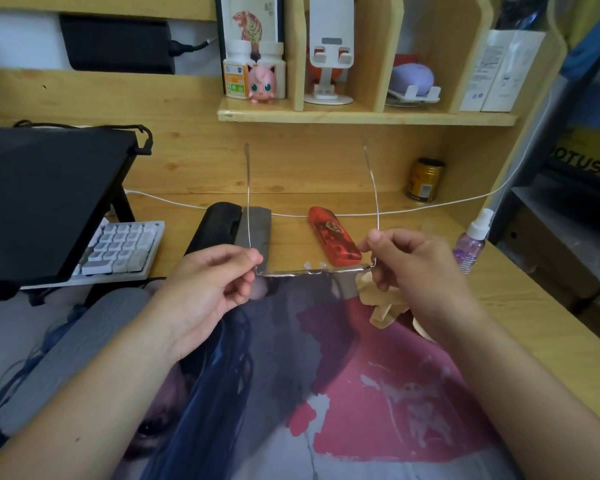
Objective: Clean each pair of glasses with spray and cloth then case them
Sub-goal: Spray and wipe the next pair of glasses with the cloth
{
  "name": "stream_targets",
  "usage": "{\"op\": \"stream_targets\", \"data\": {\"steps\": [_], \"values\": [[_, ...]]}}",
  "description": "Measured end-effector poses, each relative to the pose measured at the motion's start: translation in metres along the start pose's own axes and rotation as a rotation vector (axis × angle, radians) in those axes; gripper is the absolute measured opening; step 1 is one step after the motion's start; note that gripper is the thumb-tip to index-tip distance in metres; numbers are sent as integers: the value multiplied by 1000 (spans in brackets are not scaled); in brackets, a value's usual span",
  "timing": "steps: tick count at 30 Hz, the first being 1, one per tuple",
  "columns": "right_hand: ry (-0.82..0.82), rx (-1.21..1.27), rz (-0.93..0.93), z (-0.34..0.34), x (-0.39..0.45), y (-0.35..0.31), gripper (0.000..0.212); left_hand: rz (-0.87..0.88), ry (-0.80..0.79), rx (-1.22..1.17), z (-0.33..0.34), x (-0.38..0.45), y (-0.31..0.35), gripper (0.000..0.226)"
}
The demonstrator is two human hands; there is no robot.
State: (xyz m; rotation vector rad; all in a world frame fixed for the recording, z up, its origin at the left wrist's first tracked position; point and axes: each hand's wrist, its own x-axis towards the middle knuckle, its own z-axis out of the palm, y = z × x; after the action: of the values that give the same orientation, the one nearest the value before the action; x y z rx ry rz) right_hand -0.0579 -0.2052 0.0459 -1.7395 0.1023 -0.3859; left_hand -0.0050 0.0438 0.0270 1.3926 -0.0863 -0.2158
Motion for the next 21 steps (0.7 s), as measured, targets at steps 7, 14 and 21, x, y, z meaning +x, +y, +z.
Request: {"op": "stream_targets", "data": {"steps": [7, 14, 21], "values": [[9, -72, 58, 8, 3, 12, 7, 226, 69, 78, 8, 2, -12, 15], [924, -454, -448, -31, 14, 7, 29, 469, 206, 169, 1, 7, -12, 20], [757, -225, -95, -55, 38, 32, 26, 487, 228, 134, 2, 9, -18, 23]]}}
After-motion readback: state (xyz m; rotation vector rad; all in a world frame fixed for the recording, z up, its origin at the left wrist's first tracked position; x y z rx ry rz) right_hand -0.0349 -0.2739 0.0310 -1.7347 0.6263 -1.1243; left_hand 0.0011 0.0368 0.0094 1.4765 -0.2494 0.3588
